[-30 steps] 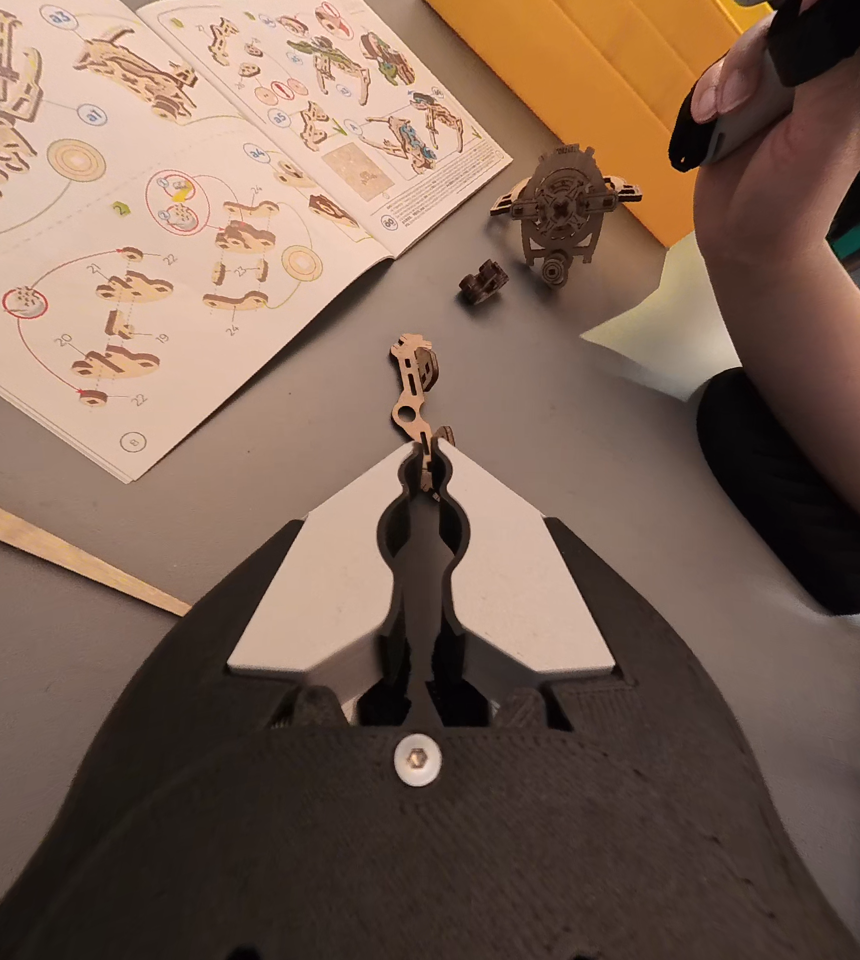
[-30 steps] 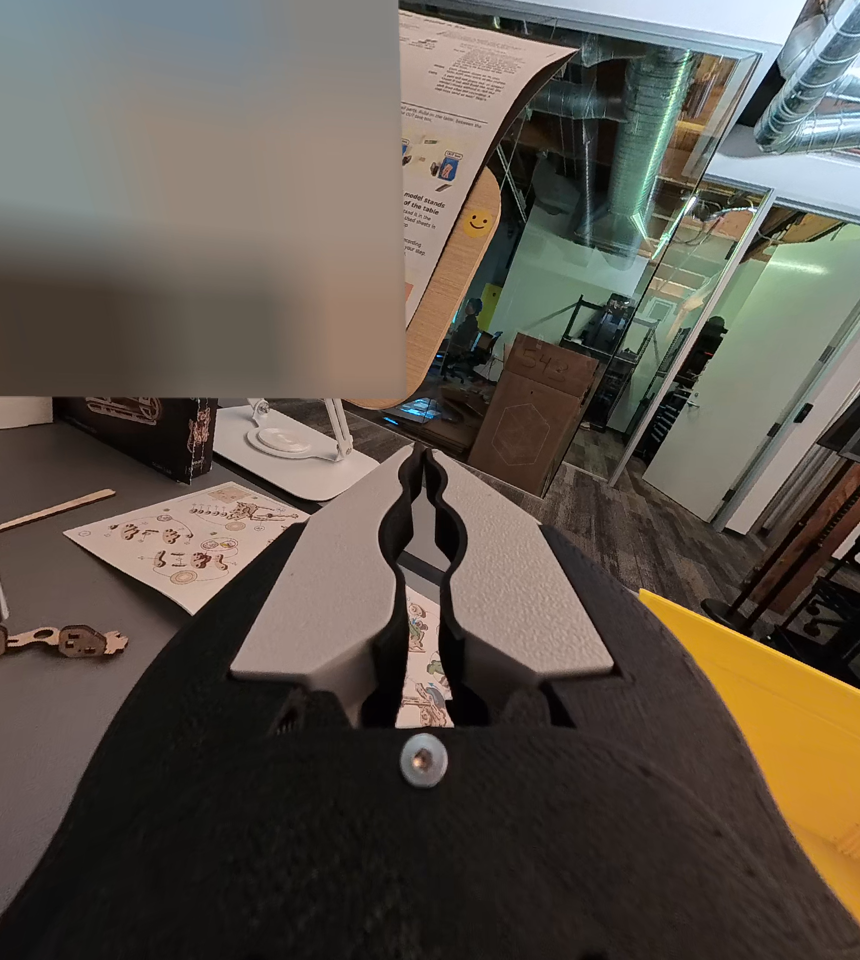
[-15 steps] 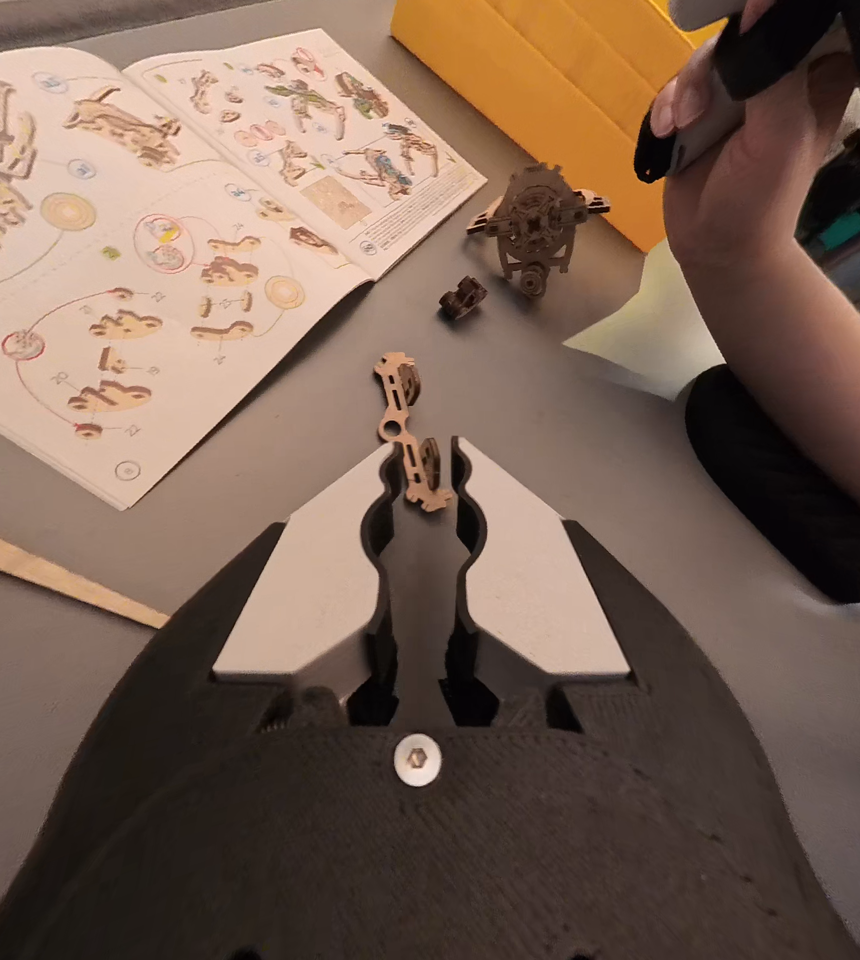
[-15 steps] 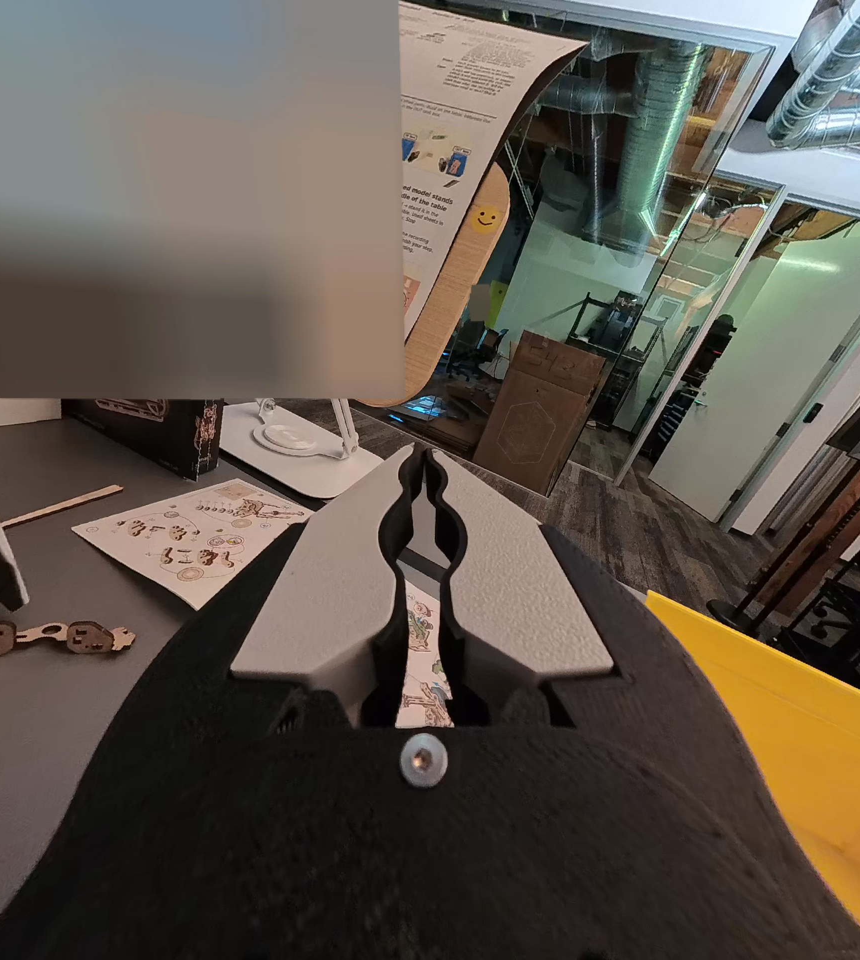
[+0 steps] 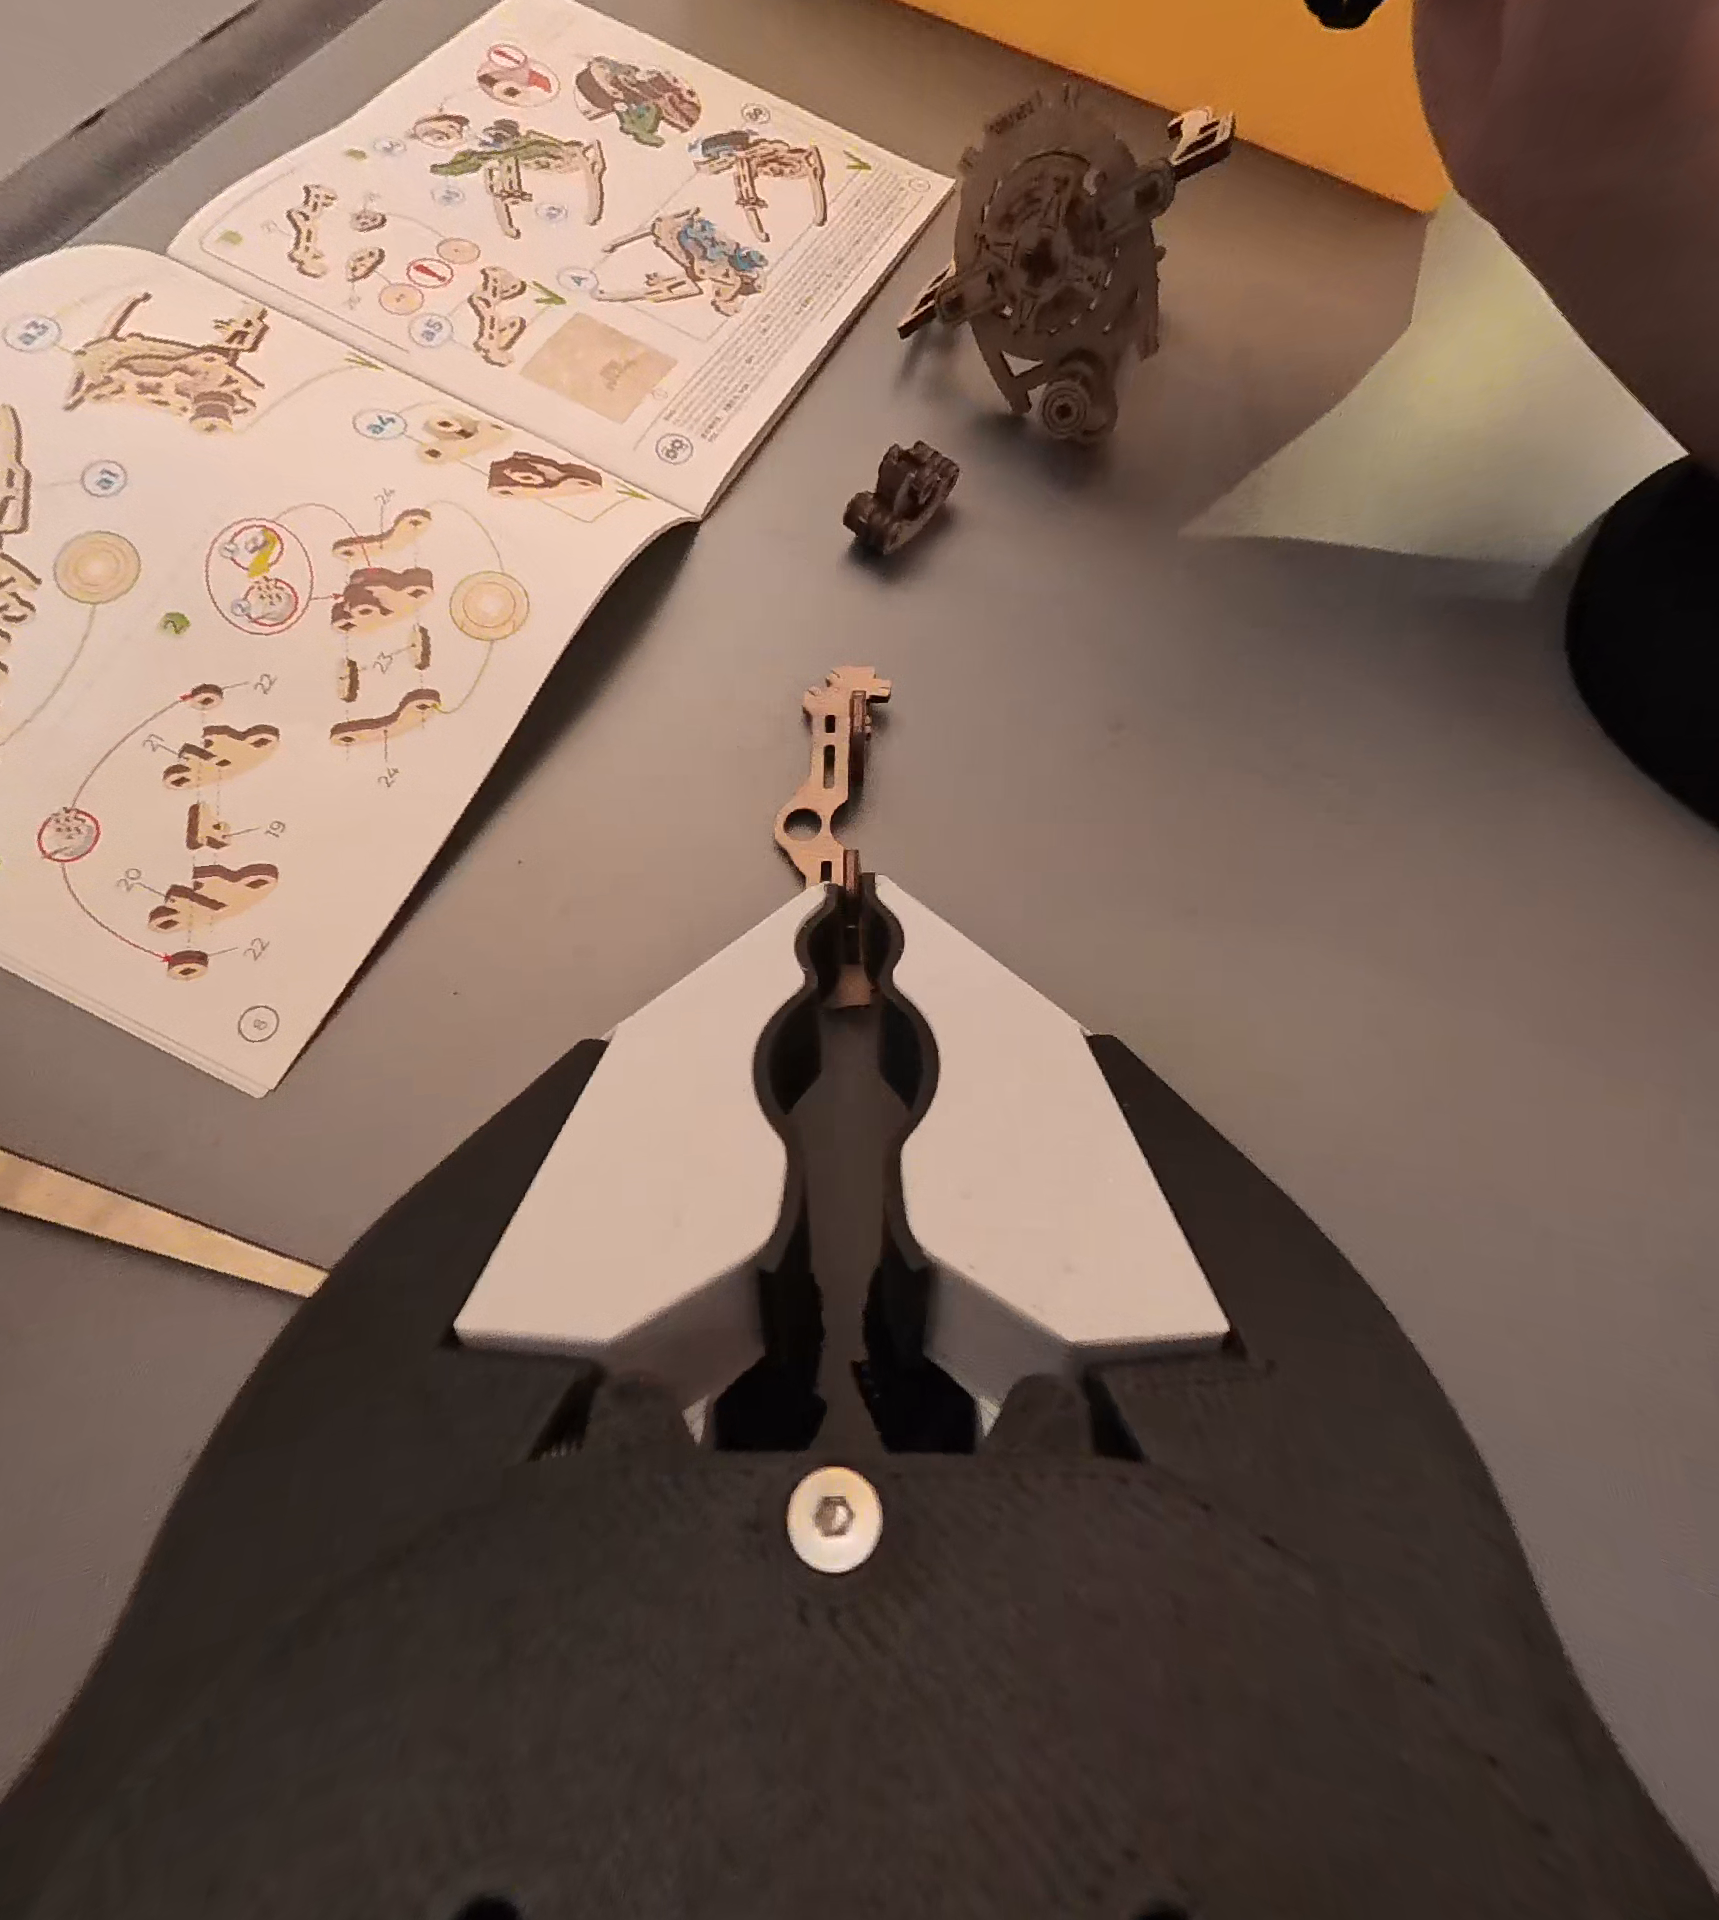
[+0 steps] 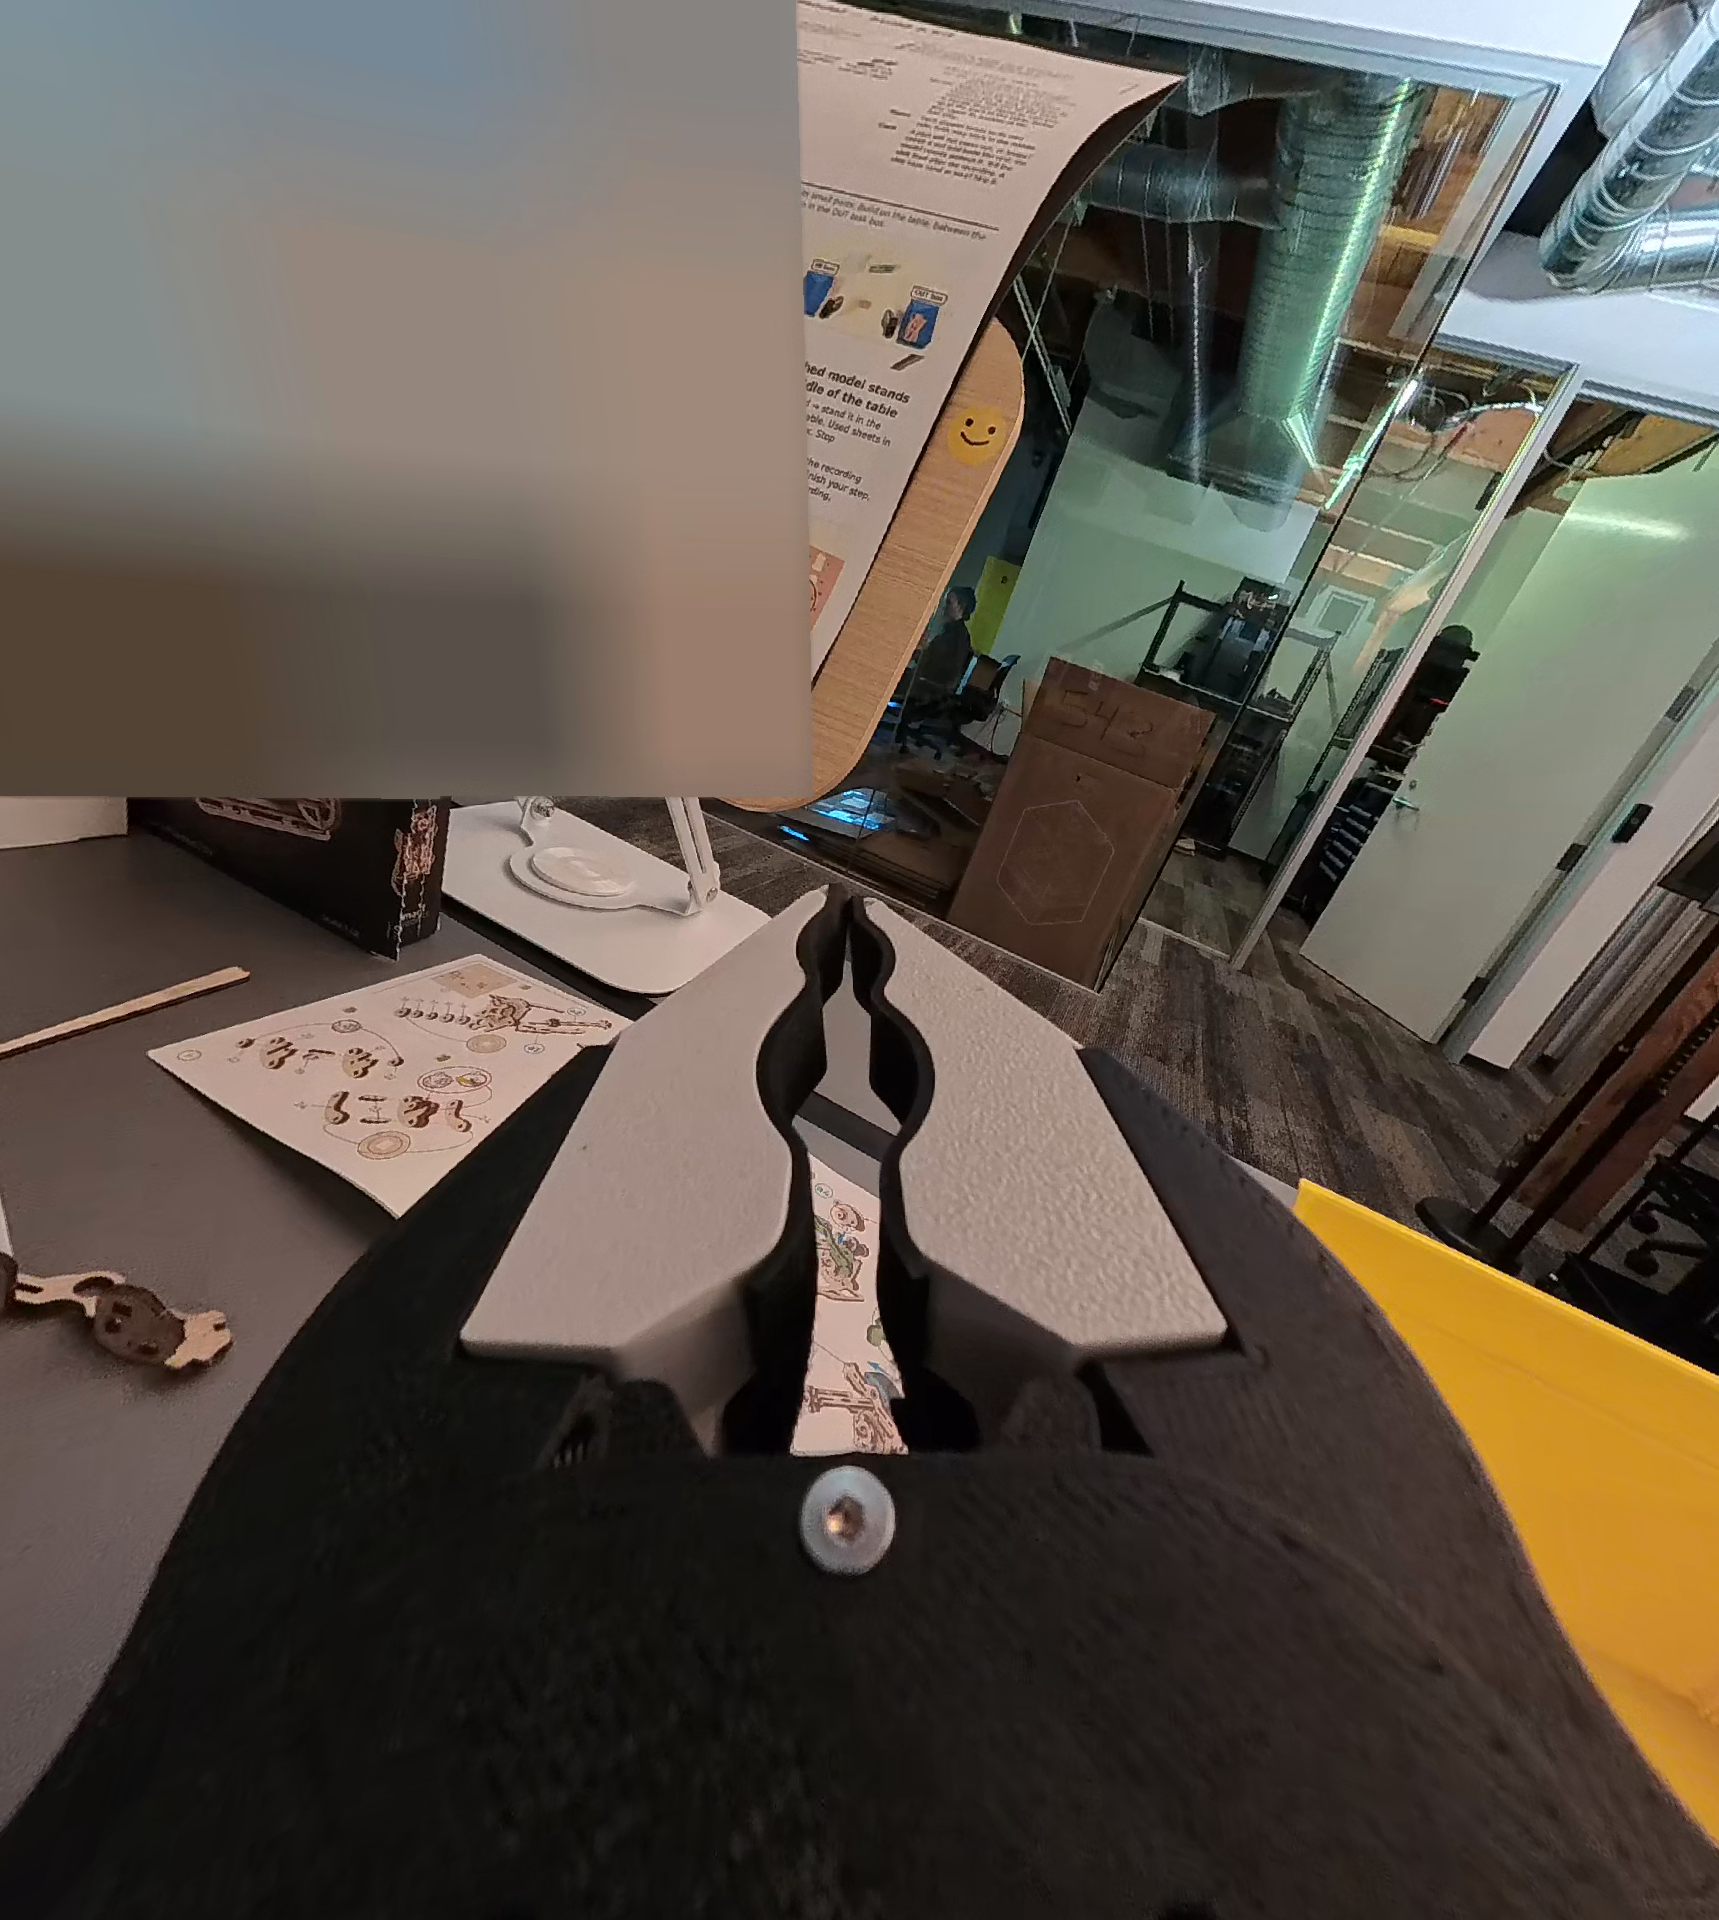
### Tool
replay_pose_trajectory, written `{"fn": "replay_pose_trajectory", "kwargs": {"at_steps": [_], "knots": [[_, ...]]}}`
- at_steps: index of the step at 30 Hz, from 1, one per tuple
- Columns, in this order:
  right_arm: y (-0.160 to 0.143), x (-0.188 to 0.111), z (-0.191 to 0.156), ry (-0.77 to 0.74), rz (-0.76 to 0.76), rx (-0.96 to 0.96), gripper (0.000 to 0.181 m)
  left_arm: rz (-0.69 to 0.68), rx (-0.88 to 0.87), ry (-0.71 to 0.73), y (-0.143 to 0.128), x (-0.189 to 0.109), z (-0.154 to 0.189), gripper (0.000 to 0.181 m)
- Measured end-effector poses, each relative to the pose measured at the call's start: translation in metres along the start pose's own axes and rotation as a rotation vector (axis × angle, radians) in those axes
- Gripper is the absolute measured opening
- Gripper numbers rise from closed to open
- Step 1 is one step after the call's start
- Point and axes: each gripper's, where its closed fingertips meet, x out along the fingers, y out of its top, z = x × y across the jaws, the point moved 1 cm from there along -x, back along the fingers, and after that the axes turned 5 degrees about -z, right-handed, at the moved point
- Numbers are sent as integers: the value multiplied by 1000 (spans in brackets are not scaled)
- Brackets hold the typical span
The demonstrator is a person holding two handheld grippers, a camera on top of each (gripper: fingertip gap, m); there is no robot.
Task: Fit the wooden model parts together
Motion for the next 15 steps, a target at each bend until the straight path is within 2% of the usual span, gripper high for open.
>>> {"fn": "replay_pose_trajectory", "kwargs": {"at_steps": [11,15], "knots": [[0,-2,5,-13,4,10,0,-13,27,-82,-4,-4,6,2],[0,-3,7,-25,7,12,0,27,28,-104,1,-7,8,15]]}}
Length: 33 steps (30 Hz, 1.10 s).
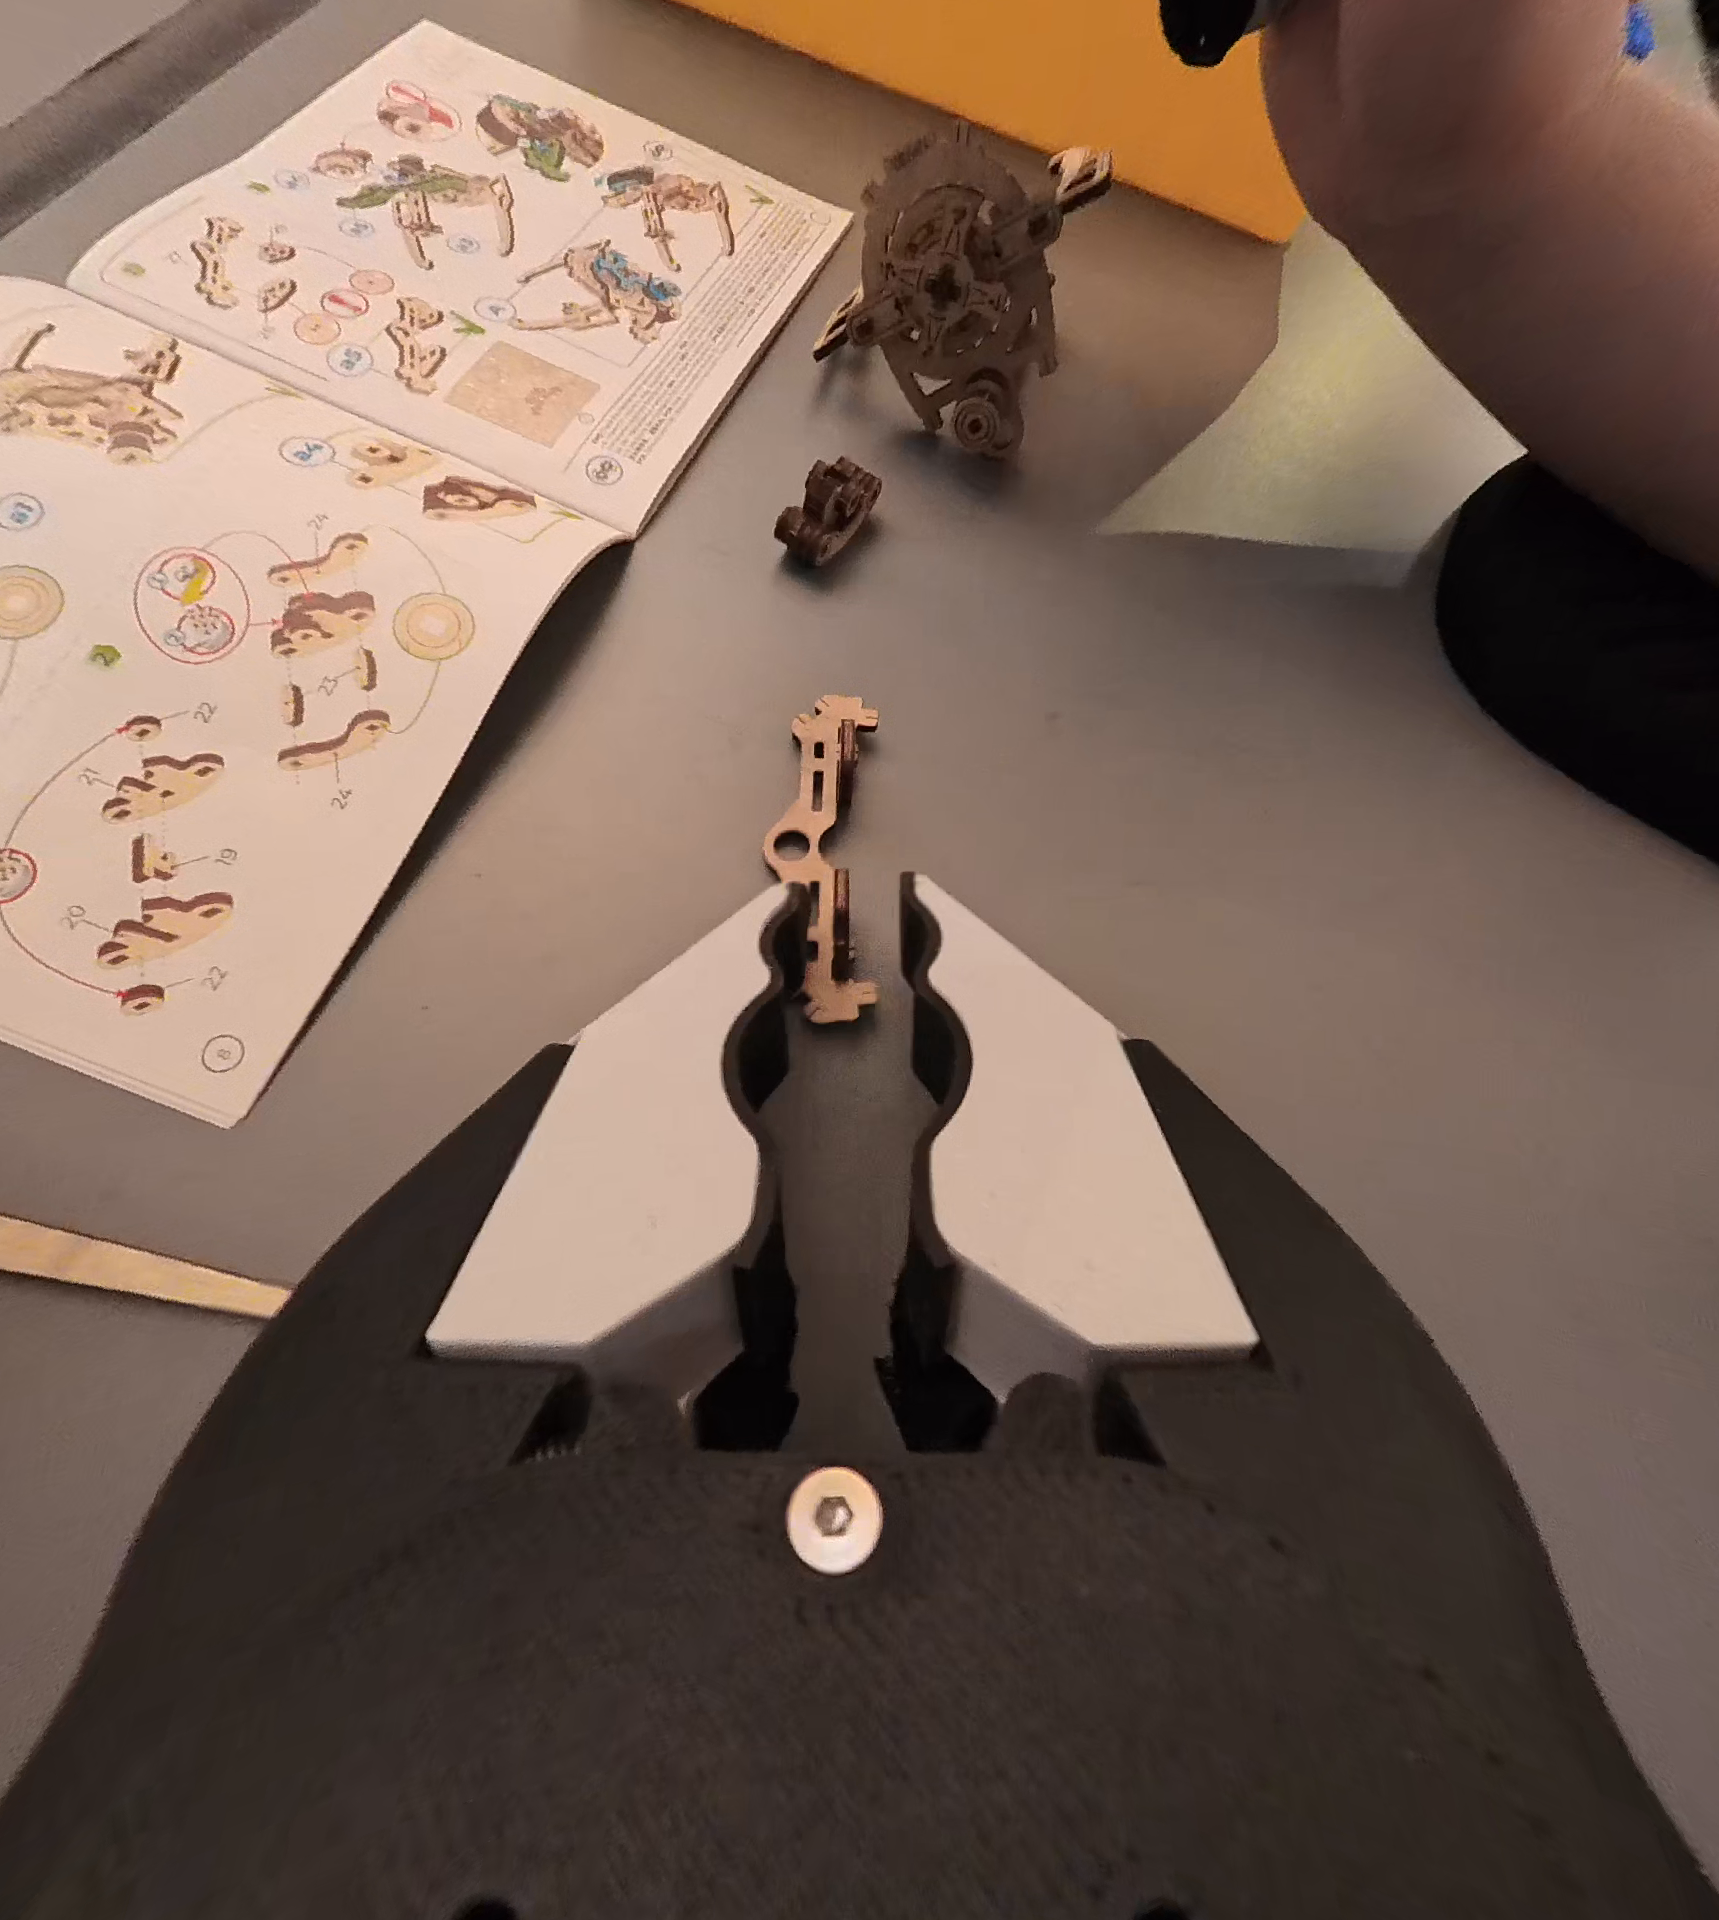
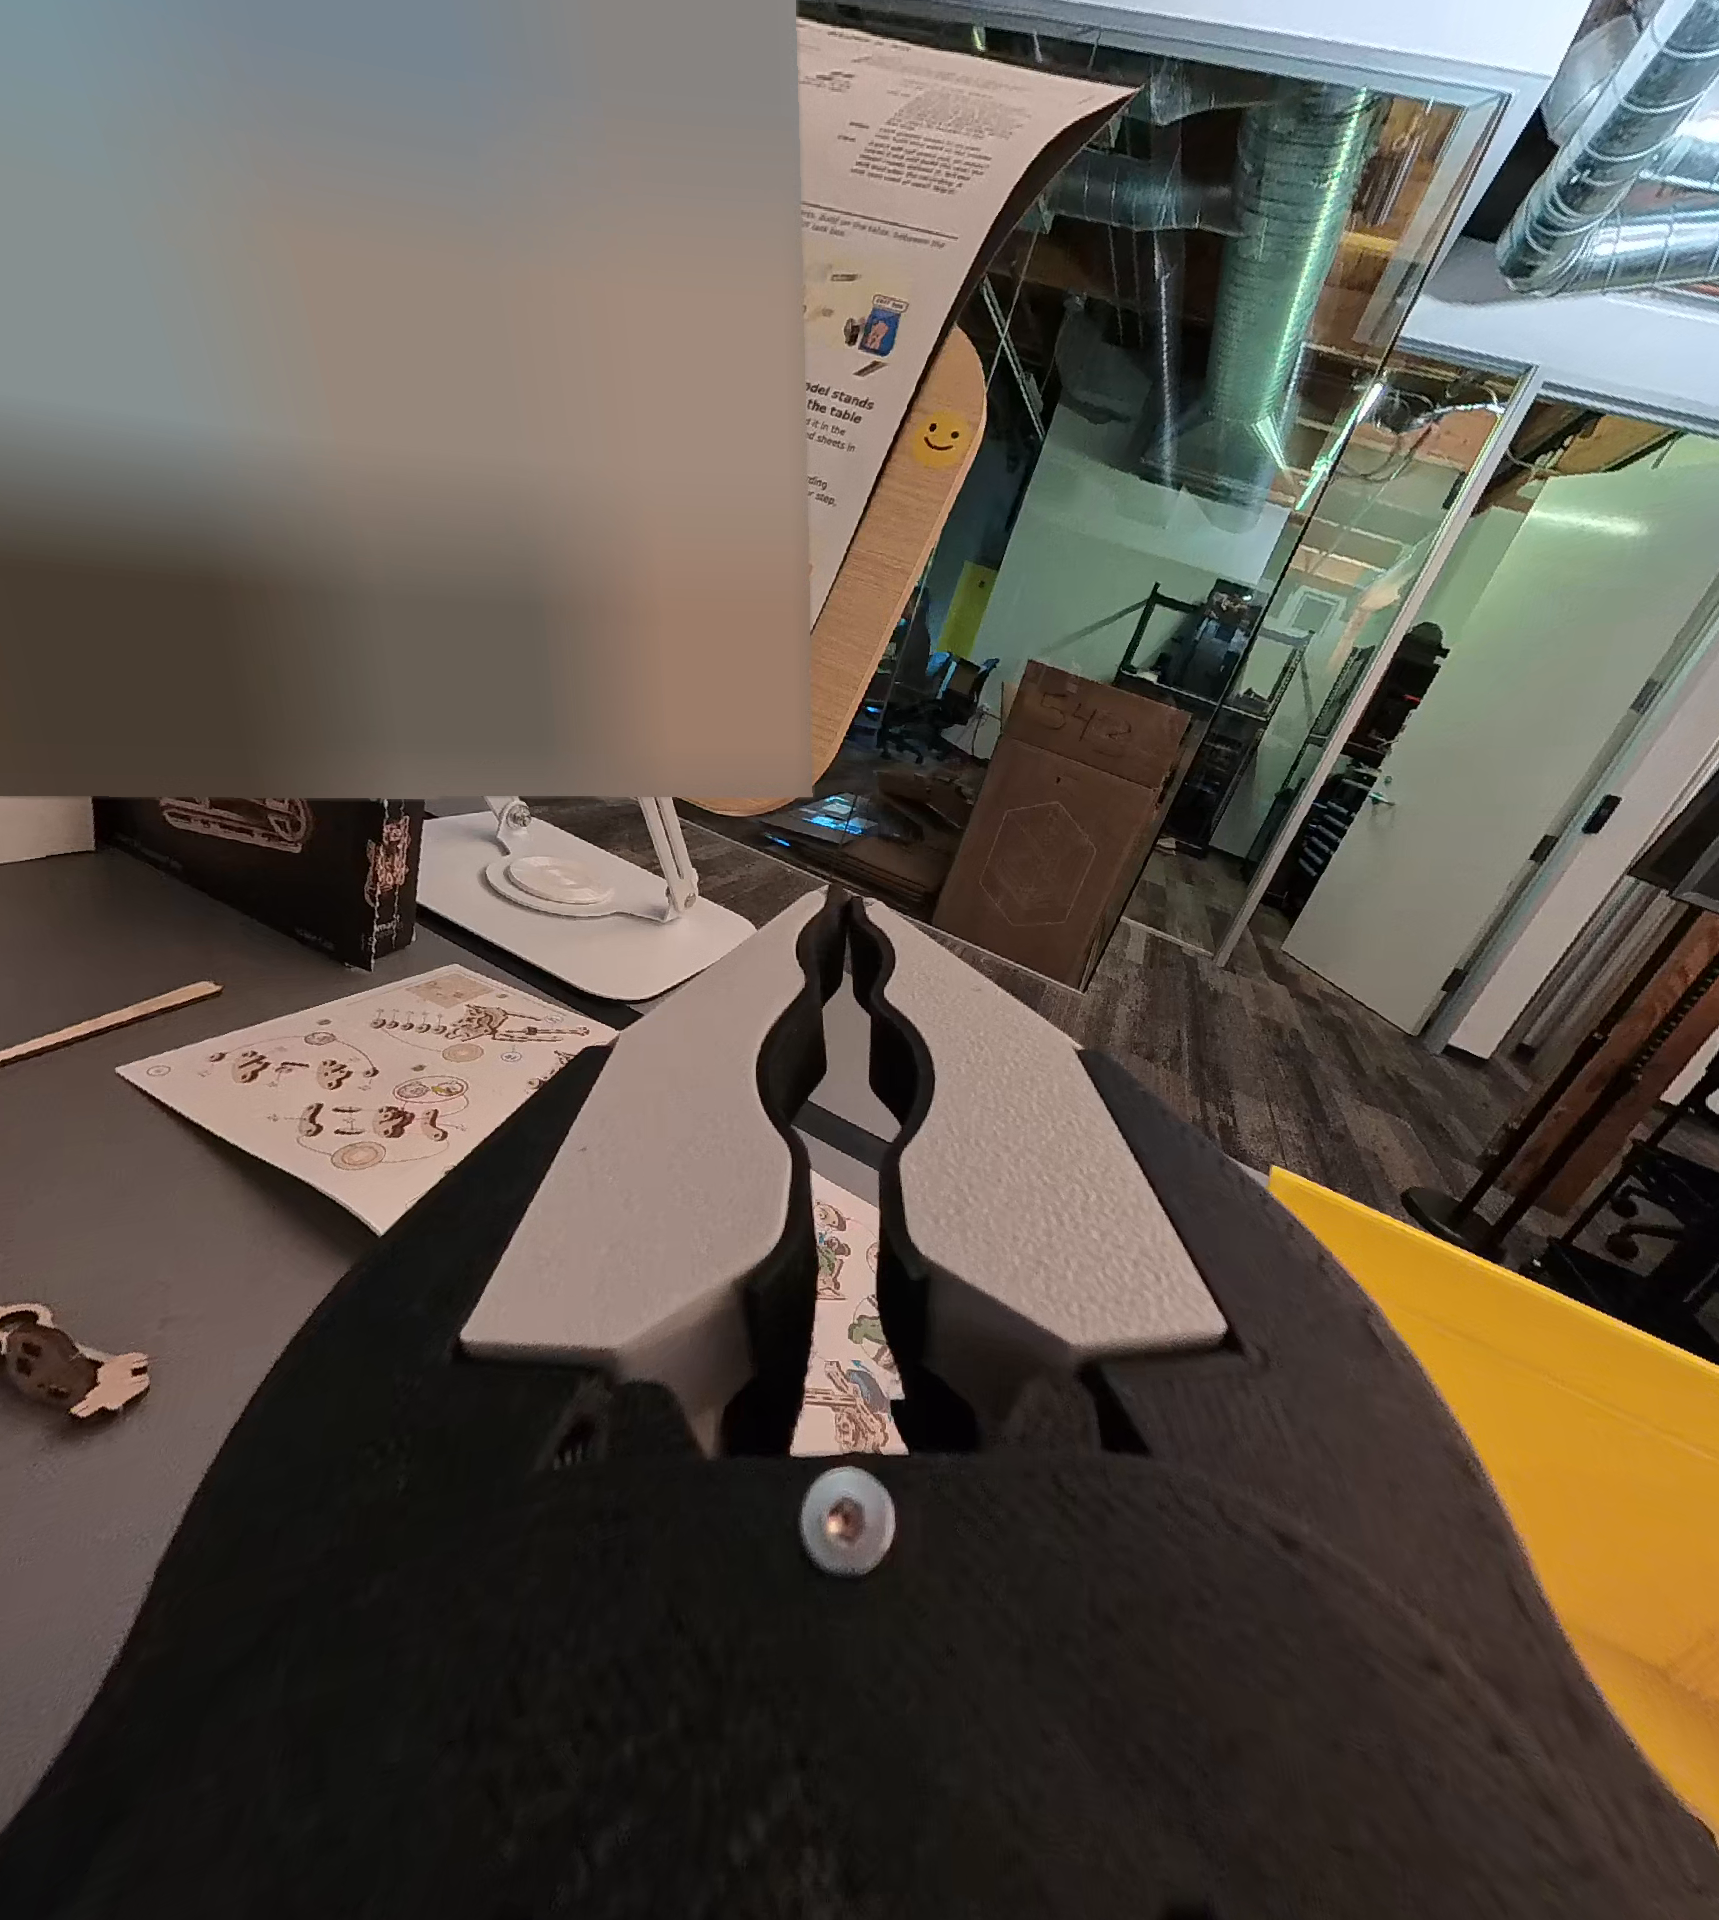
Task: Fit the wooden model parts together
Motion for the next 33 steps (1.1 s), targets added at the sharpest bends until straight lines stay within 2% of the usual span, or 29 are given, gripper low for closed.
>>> {"fn": "replay_pose_trajectory", "kwargs": {"at_steps": [4,6,8,9,11,13,14,16,20,24,26,29,33], "knots": [[0,0,0,-1,-2,1,0,139,-10,-31,20,-12,4,22],[0,0,-1,2,-1,1,0,275,-28,-14,38,-28,0,23],[0,0,-2,2,-3,-3,0,455,-43,85,58,-56,-13,24],[0,0,-2,2,-4,-4,0,536,-52,172,64,-74,-25,24],[-1,1,-3,4,-5,-4,0,686,-131,474,63,-119,-62,24],[-1,0,-3,4,-5,-6,0,727,-220,771,45,-158,-95,14],[0,0,-3,5,-5,-6,0,722,-208,829,42,-166,-98,13],[0,0,-3,3,-5,-8,0,690,-188,868,42,-165,-98,13],[-3,-2,10,-87,-31,-29,0,592,-150,813,42,-135,-91,19],[-1,-9,27,-183,-20,-30,0,556,-124,807,45,-122,-84,25],[0,-10,27,-183,-12,-19,0,539,-114,800,45,-116,-81,26],[-10,-6,31,-184,-62,55,0,539,-115,788,45,-115,-81,28],[-12,-9,41,-245,-66,38,0,549,-164,765,41,-116,-88,31]]}}
